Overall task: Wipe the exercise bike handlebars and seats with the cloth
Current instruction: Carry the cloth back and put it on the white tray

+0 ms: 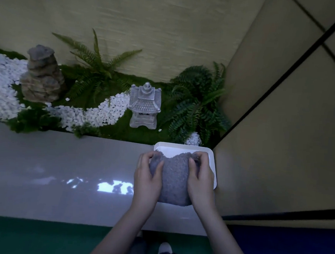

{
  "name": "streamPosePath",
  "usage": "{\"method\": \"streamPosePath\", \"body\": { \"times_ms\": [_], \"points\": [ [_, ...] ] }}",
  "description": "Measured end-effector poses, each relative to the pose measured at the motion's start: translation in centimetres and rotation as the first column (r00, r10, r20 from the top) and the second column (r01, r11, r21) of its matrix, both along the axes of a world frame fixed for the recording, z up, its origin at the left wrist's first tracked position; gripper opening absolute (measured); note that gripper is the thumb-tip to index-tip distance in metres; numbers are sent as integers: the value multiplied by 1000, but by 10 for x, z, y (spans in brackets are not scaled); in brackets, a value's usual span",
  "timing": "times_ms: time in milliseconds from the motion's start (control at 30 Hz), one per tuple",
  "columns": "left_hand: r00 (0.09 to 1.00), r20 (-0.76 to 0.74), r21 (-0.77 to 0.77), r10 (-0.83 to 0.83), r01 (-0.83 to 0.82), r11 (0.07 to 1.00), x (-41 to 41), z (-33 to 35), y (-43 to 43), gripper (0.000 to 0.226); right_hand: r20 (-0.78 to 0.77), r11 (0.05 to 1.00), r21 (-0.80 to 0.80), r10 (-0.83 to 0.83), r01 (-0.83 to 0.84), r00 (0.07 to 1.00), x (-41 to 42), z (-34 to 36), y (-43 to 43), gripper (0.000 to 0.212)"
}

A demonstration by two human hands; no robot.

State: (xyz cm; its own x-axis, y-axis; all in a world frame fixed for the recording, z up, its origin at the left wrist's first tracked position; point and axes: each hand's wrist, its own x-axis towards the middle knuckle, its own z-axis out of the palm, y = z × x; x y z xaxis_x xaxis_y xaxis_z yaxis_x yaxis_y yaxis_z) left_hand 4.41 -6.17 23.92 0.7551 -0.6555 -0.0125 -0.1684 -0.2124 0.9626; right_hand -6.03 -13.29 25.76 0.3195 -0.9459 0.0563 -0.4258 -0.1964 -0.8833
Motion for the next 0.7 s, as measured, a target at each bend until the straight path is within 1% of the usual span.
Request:
{"method": "streamPosePath", "body": {
  "times_ms": [67,100,133,167,200,233,267,300,333,367,400,433,500,633,667,700],
  "points": [
    [998,15,-23,-59,59,998,10,-3,-5,22,-86,1000,-18,-12,10,996,-2,-6,-6,12],
    [996,6,-35,-86,86,996,13,-3,-9,23,-89,999,15,-41,42,995,-2,-10,-9,10],
    [994,2,-51,-108,108,993,15,-5,-13,25,-63,991,101,-85,91,994,-1,-14,-11,8],
    [992,5,-69,-124,124,990,15,-6,-18,26,0,956,256,-147,142,989,0,-19,-12,4],
    [990,6,-88,-142,142,986,14,-6,-22,26,87,872,462,-224,160,971,2,-24,-12,6],
    [985,-5,-101,-171,170,980,13,-7,-28,25,176,736,666,-312,121,934,4,-31,-13,19],
    [978,-26,-109,-207,203,973,12,-9,-34,24,229,572,819,-401,47,887,5,-38,-13,34],
    [968,-50,-110,-244,238,965,11,-11,-40,23,263,425,903,-453,-53,852,5,-43,-13,47],
    [959,-71,-106,-273,265,958,10,-14,-46,23,305,325,932,-472,-158,827,5,-48,-13,57],
    [952,-90,-102,-293,284,953,10,-16,-52,23,350,265,932,-492,-246,797,4,-52,-14,63],
    [946,-108,-100,-305,295,950,9,-21,-59,25,373,222,928,-520,-300,769,3,-58,-18,65],
    [943,-121,-101,-311,300,949,9,-24,-65,26,383,200,924,-543,-328,747,2,-63,-22,64],
    [939,-132,-95,-318,307,947,9,-35,-78,26,381,218,925,-553,-312,741,2,-76,-35,56],
    [945,-98,-69,-312,307,949,16,-66,-107,27,344,381,912,-514,-151,785,1,-114,-75,36],
    [953,-72,-58,-295,291,955,18,-76,-114,28,316,441,894,-498,-78,808,3,-123,-86,28],
    [961,-40,-43,-273,272,961,20,-86,-121,28,264,521,853,-482,31,835,6,-130,-96,19]
  ]
}}
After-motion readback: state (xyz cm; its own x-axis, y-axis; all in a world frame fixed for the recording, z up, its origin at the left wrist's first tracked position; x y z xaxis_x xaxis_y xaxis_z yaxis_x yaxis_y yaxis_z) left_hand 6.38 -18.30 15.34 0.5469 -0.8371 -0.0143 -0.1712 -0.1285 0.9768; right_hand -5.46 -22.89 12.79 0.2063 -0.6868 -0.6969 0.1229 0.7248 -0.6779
